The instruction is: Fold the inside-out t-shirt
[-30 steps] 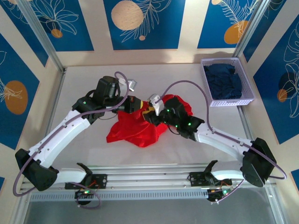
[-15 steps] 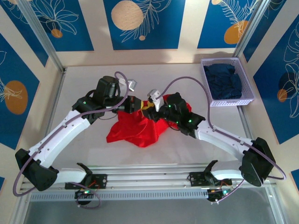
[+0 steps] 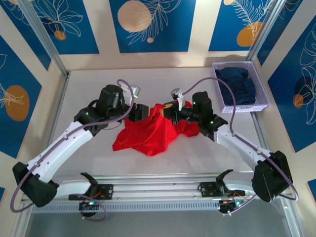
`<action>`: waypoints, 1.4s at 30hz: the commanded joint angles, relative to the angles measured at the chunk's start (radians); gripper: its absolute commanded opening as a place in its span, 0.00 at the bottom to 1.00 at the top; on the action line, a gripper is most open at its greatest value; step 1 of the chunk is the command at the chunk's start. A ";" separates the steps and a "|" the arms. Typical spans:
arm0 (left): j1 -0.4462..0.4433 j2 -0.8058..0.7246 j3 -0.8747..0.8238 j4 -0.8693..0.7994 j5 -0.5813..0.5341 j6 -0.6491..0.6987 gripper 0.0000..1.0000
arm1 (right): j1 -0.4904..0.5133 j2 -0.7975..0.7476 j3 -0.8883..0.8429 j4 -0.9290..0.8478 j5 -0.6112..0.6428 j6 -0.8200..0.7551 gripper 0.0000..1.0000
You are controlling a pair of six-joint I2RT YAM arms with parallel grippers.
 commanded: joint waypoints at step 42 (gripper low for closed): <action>0.038 -0.044 -0.026 0.108 0.535 0.134 0.00 | -0.145 -0.029 -0.010 -0.056 -0.130 0.041 0.00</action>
